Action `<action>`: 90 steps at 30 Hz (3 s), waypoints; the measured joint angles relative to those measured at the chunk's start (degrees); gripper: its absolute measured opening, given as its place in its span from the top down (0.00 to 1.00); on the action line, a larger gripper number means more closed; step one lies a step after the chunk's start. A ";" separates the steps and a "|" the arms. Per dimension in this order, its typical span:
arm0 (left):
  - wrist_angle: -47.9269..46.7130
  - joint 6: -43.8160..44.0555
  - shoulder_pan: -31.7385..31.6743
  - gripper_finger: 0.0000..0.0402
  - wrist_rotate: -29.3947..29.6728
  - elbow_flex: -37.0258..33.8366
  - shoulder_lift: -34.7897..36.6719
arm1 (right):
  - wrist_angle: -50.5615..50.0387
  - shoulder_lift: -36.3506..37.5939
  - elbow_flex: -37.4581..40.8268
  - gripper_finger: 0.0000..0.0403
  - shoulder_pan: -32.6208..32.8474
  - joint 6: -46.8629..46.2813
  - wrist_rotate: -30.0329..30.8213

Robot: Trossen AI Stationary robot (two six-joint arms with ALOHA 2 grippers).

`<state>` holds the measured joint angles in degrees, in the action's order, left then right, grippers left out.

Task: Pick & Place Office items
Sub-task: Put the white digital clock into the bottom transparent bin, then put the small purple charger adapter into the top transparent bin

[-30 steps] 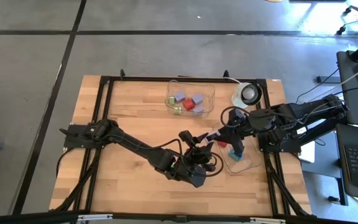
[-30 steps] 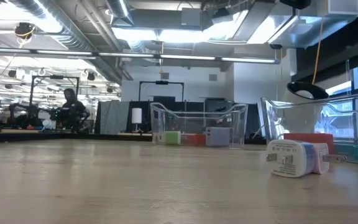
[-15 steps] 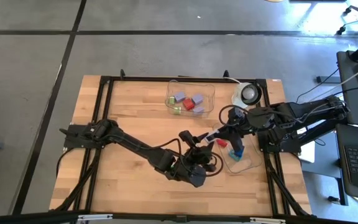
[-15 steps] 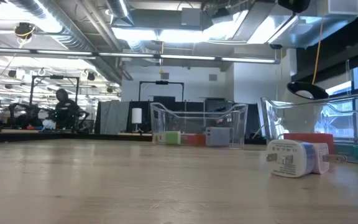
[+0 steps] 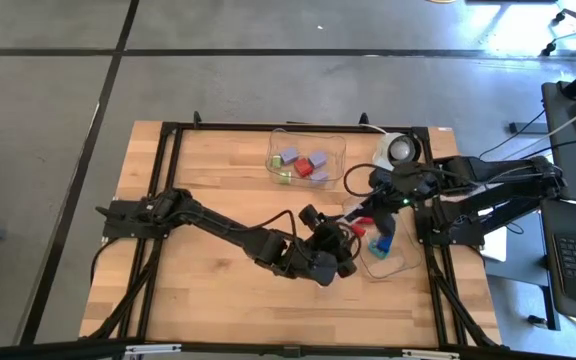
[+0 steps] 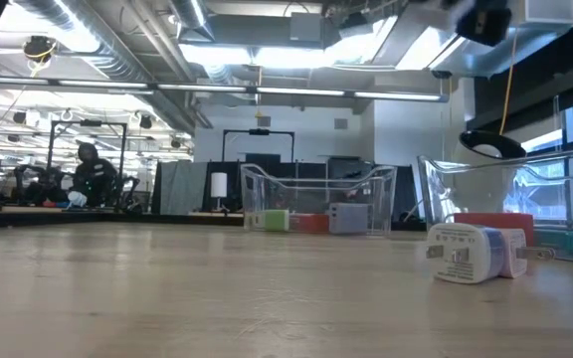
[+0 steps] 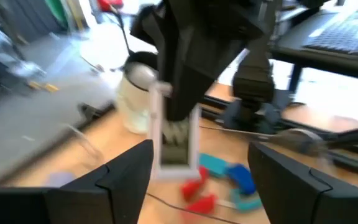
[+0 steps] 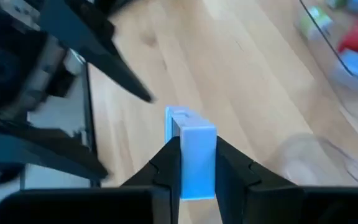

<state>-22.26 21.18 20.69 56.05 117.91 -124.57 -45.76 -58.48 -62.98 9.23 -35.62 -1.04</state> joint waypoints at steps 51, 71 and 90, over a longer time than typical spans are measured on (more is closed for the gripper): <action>-15.65 28.99 4.61 0.32 -30.51 -2.32 -15.83 | -8.79 8.55 24.92 0.43 7.06 -5.48 0.61; -15.98 32.29 3.81 0.67 -30.25 -2.21 -16.11 | -8.63 8.55 24.92 0.42 7.06 -5.46 -0.06; -28.40 31.89 -9.04 0.67 -10.06 -2.01 -0.49 | -11.23 8.75 6.77 0.45 6.93 8.98 4.34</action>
<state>-50.66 53.08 11.65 45.99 115.90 -125.06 -56.99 -49.74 -56.21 16.16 -26.65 3.29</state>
